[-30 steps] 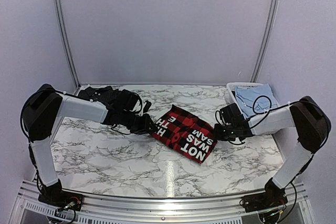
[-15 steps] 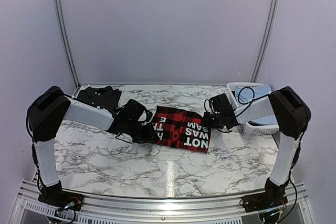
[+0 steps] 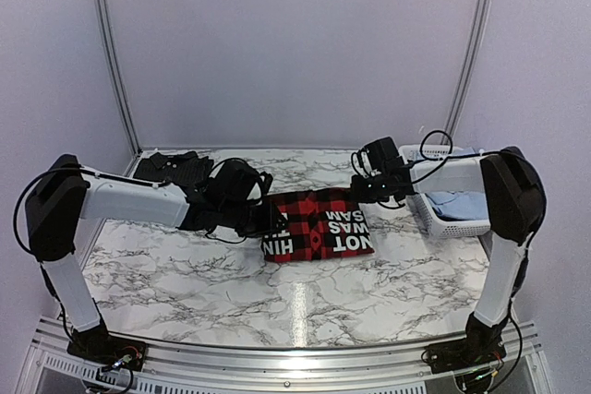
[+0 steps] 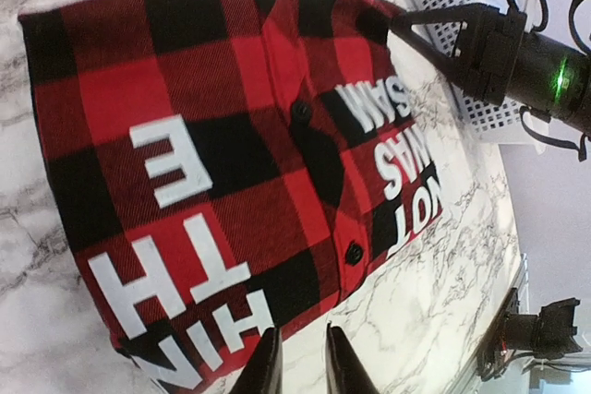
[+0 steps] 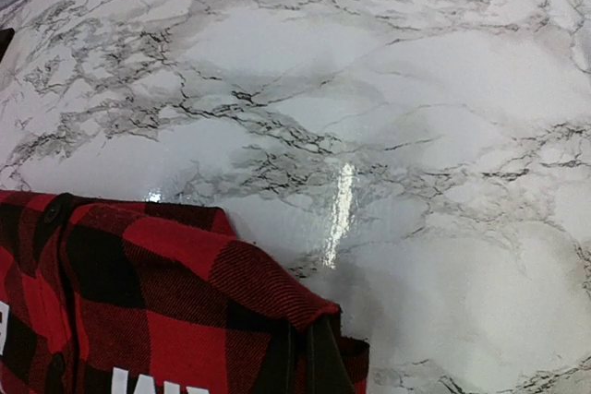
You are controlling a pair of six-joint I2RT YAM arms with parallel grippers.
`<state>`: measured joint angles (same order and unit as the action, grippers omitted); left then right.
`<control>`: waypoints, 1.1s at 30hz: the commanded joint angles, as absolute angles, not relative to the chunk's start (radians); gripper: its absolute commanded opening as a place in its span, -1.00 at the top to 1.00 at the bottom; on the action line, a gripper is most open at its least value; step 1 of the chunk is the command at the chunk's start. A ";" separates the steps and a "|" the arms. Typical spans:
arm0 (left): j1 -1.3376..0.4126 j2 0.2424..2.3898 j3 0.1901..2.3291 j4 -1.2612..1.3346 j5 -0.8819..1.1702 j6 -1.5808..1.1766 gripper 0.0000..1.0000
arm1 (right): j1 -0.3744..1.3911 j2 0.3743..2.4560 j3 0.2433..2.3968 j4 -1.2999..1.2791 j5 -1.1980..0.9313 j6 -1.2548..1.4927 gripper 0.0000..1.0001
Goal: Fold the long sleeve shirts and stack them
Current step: Smooth out the square-folded shirt at the center of the board.
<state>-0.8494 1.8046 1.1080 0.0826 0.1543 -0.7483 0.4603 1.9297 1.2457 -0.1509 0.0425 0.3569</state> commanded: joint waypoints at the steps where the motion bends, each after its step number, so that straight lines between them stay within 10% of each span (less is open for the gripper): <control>1: -0.791 1.786 1.182 0.022 0.075 -0.685 0.52 | 0.457 1.837 1.243 -0.184 0.043 0.331 1.00; 20: -0.603 2.112 1.516 -0.133 0.129 -0.593 0.05 | 0.460 1.841 1.247 -0.181 0.034 0.324 1.00; 33: -0.604 2.195 1.601 -0.124 0.122 -0.610 0.15 | 0.463 1.850 1.252 -0.172 0.020 0.326 1.00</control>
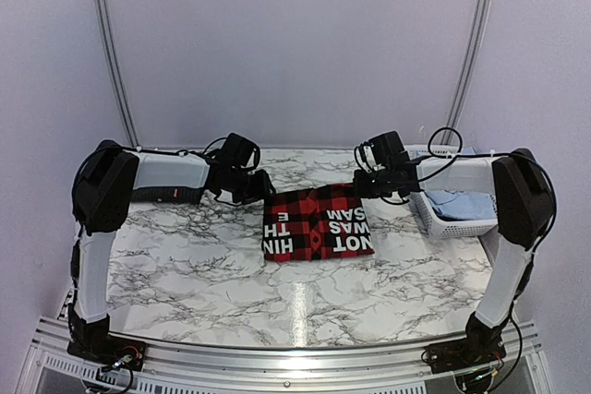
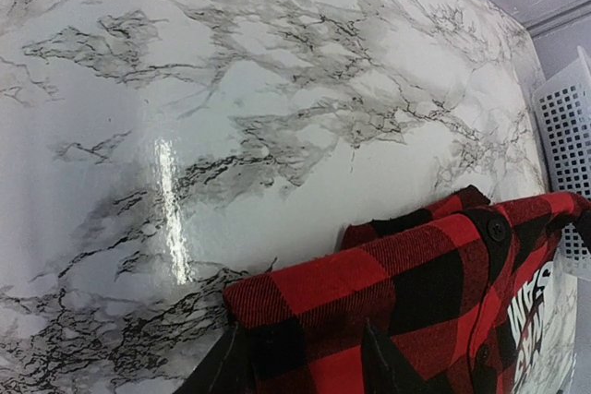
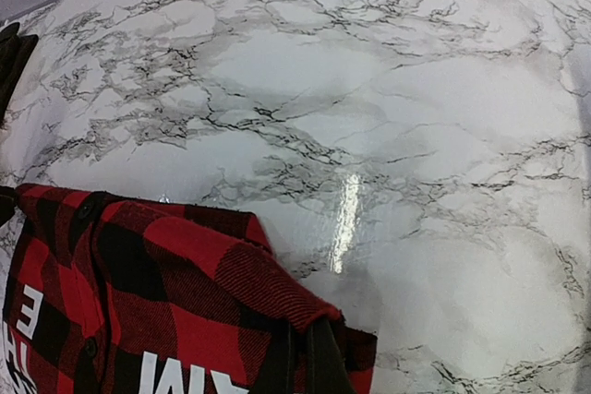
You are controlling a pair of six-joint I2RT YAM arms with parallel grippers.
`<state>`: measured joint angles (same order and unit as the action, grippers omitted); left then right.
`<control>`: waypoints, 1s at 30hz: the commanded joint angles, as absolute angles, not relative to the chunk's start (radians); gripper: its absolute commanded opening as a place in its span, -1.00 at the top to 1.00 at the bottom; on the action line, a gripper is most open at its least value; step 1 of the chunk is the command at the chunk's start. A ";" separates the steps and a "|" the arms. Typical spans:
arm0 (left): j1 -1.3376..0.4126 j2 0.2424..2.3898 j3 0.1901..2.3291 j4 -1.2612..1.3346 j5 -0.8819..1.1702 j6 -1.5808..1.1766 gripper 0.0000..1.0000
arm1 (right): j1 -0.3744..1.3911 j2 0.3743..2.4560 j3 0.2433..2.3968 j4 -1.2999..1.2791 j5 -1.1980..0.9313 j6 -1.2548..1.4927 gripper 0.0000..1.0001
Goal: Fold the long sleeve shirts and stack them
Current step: Smooth out the square-folded shirt at the center of the board.
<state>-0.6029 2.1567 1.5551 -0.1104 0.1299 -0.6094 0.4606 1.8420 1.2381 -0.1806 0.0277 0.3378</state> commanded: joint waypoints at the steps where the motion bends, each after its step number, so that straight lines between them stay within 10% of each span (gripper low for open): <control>1: -0.604 2.200 1.605 -0.126 0.116 -0.612 0.17 | 0.463 1.851 1.252 -0.172 0.019 0.326 1.00; 14: -0.609 2.244 1.622 -0.141 0.039 -0.637 0.34 | 0.469 1.855 1.256 -0.172 0.011 0.321 1.00; 24: -0.620 2.242 1.648 -0.115 0.061 -0.616 0.97 | 0.478 1.828 1.259 -0.181 0.017 0.314 1.00; 30: -0.648 2.137 1.578 -0.056 0.058 -0.586 1.00 | 0.495 1.760 1.248 -0.202 0.051 0.313 1.00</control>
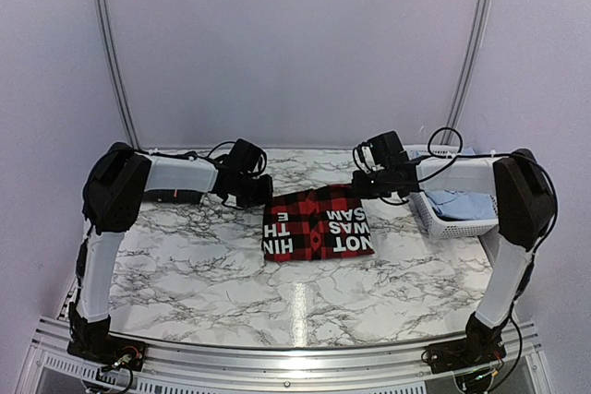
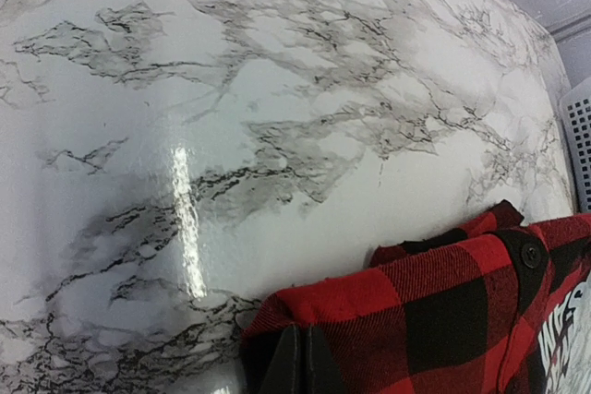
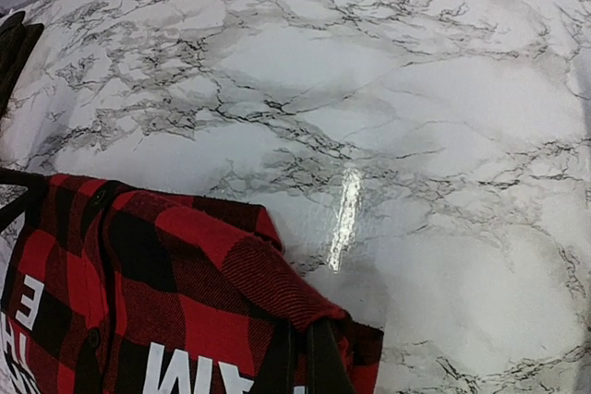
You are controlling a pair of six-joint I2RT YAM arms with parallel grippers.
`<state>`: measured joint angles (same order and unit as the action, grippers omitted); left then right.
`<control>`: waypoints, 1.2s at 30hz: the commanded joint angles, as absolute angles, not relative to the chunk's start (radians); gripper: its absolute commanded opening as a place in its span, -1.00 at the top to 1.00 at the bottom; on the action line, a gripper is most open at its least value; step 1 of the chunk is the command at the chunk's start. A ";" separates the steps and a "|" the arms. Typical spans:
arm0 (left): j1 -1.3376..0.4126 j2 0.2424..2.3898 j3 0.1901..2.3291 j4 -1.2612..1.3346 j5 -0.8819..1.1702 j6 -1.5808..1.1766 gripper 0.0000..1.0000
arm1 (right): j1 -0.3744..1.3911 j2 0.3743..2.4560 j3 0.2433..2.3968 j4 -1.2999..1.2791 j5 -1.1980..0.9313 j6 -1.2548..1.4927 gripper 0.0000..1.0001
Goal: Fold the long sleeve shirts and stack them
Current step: Smooth out the square-folded shirt at the center of the board.
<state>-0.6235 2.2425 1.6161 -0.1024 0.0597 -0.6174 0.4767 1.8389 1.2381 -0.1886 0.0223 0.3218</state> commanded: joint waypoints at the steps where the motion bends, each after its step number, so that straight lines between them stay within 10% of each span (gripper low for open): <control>1: -0.653 2.113 1.558 -0.042 0.053 -0.583 1.00 | 0.500 1.746 1.245 -0.206 0.060 0.312 1.00; 29: -0.626 2.266 1.686 -0.031 0.072 -0.559 0.99 | 0.426 1.889 1.191 -0.189 0.156 0.328 1.00; 32: -0.625 2.243 1.683 -0.050 0.059 -0.546 0.54 | 0.425 1.882 1.204 -0.219 0.181 0.325 0.98; 36: -0.620 2.177 1.654 -0.065 0.037 -0.516 0.01 | 0.426 1.825 1.211 -0.263 0.209 0.308 0.24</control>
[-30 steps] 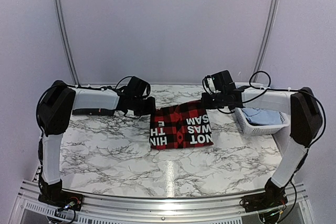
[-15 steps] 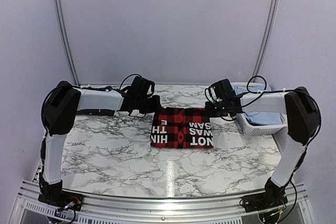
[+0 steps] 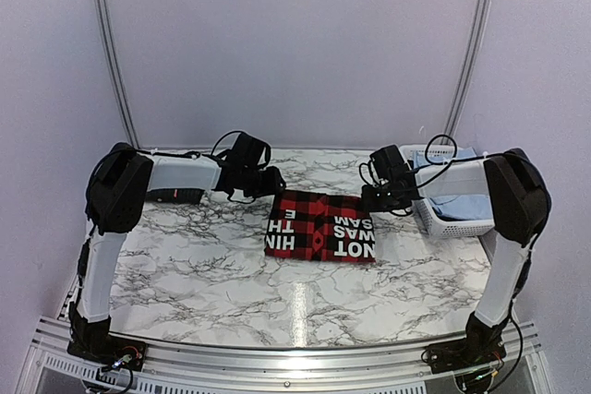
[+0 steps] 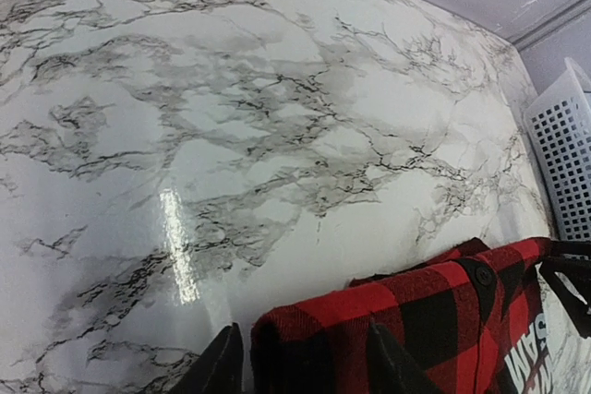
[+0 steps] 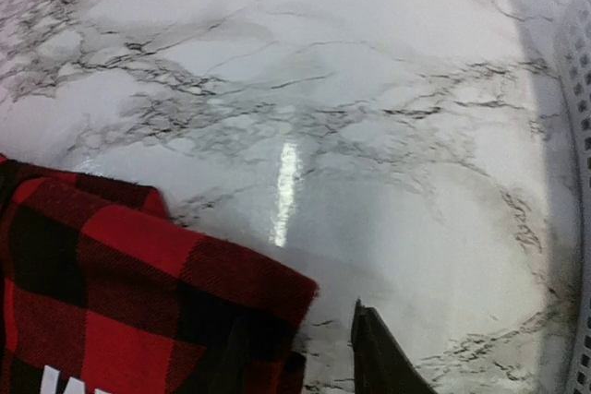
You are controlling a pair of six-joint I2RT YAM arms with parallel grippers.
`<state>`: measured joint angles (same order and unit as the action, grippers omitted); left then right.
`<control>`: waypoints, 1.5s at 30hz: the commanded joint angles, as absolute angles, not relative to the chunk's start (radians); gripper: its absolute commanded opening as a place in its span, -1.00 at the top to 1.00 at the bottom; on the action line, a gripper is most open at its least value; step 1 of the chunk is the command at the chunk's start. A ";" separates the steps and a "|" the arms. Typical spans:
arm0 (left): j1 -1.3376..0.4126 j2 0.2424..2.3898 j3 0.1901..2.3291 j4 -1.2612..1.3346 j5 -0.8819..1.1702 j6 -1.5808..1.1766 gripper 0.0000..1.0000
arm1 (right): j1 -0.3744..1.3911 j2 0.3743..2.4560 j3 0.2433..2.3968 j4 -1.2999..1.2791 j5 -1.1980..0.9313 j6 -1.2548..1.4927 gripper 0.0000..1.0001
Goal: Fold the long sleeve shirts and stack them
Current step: Smooth out the square-folded shirt at the center of the board.
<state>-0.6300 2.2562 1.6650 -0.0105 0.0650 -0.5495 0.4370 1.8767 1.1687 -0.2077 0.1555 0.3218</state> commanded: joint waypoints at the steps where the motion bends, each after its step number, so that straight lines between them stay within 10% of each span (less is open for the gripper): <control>1: -0.619 2.159 1.646 -0.072 0.035 -0.512 -0.08 | 0.432 1.808 1.215 -0.277 0.216 0.300 0.10; 17: -0.621 1.961 1.391 -0.090 0.192 -0.538 -0.11 | 0.636 1.898 1.397 -0.330 0.238 0.254 -0.41; 28: -0.646 1.915 1.291 -0.087 0.266 -0.557 -0.07 | 0.509 2.136 1.509 -0.316 0.089 0.254 -0.42; 45: -0.652 1.963 1.296 -0.087 0.338 -0.566 -0.09 | 0.707 1.871 1.338 -0.364 0.234 0.309 -0.46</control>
